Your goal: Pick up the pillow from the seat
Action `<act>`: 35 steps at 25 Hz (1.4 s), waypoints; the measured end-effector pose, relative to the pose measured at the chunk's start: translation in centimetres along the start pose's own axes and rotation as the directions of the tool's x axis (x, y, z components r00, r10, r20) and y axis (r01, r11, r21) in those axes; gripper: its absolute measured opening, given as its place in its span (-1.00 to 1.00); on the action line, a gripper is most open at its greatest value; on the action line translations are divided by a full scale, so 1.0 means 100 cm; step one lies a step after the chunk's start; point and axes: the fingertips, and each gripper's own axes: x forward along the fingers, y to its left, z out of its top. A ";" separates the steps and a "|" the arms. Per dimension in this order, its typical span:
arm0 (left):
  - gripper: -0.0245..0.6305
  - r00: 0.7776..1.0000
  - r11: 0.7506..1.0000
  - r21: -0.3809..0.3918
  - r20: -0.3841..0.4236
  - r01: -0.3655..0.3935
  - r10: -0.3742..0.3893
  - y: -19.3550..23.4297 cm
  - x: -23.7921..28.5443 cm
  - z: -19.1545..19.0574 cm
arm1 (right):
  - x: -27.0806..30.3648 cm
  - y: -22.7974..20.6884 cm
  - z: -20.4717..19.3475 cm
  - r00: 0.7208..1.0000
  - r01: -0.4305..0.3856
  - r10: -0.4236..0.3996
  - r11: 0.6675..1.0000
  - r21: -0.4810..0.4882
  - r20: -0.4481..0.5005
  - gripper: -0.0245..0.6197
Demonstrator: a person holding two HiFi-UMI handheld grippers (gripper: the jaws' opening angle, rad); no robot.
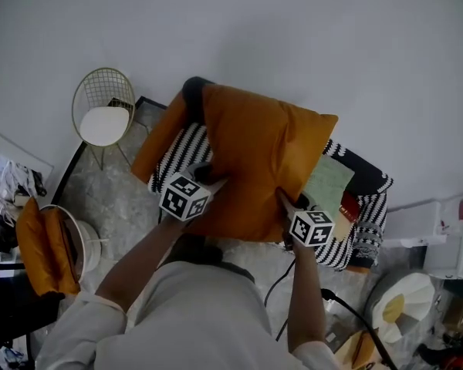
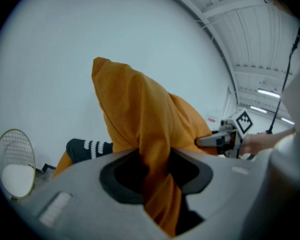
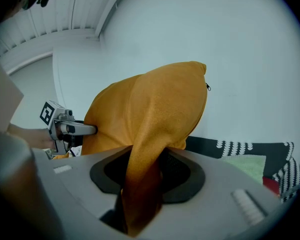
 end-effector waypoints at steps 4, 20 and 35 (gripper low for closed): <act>-0.49 1.000 1.000 0.007 0.013 -0.005 0.005 -0.012 -0.019 -0.001 | -0.014 0.015 -0.002 1.000 -0.005 0.005 1.000 -0.011 0.010 -0.43; -0.49 0.997 0.998 0.034 0.047 0.053 -0.054 -0.005 -0.077 0.009 | -0.031 0.079 0.008 0.995 0.069 -0.069 0.998 -0.005 0.078 -0.42; -0.49 0.994 0.993 0.066 0.052 0.095 -0.099 0.015 -0.107 0.018 | -0.026 0.119 0.014 0.987 0.103 -0.104 0.995 0.011 0.125 -0.42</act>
